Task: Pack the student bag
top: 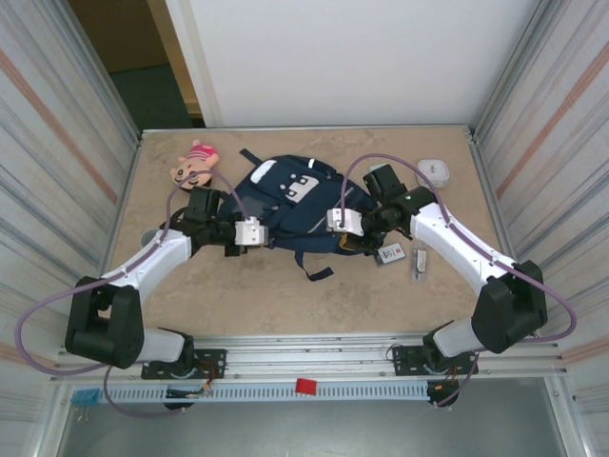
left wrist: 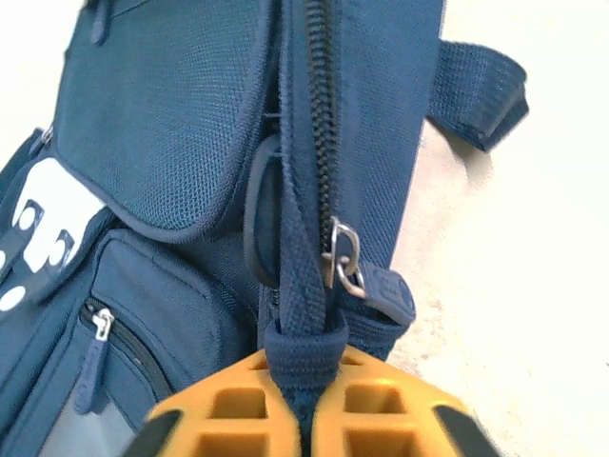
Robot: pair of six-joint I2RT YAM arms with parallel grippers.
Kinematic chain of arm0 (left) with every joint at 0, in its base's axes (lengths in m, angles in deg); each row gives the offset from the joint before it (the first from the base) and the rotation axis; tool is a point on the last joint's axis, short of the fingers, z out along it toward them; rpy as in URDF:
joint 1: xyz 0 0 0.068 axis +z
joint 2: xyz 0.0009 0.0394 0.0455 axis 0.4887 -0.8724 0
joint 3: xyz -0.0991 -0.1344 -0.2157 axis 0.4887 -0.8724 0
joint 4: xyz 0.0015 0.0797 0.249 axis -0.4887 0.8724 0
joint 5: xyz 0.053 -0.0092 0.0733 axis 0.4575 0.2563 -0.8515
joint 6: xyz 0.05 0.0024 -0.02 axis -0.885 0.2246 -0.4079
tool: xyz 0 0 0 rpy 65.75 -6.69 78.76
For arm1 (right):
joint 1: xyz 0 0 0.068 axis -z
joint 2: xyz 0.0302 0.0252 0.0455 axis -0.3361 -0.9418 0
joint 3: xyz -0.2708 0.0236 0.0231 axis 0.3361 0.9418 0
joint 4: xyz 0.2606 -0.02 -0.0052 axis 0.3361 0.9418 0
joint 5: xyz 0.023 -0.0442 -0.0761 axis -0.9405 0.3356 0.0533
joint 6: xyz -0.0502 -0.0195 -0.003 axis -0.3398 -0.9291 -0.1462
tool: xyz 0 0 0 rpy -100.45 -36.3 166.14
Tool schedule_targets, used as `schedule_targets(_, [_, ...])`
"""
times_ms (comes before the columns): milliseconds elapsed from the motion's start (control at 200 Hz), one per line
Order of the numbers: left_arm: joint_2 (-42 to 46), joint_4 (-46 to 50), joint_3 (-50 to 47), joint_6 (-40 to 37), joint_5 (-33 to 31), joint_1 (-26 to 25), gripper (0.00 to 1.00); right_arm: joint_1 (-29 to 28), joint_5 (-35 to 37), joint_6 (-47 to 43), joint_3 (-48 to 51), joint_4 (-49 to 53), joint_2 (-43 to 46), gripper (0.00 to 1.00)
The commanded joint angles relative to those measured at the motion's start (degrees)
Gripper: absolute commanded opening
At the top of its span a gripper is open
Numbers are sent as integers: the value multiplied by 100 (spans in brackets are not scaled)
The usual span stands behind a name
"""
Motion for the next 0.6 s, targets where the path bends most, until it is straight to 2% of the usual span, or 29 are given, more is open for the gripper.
schedule_targets(0, [378,415,-214,436,362,-36,0,107,-578,3,-297,-476,225,0])
schedule_targets(60, [584,457,-286,801,540,-39,0,246,-648,207,-200,-823,184,0])
schedule_targets(256, [1230,44,-563,2564,786,-40,0,625,-771,954,-276,-1563,-313,14])
schedule_targets(391, [1387,-247,-729,3556,724,-41,0,691,-736,1475,-397,-1613,-424,33])
schedule_targets(491, [1272,-502,-760,4170,661,-42,0,681,-352,2427,-348,-1735,-157,51])
schedule_targets(591, [1005,-322,-482,4615,683,-42,0,654,-27,3156,-362,-1453,268,57])
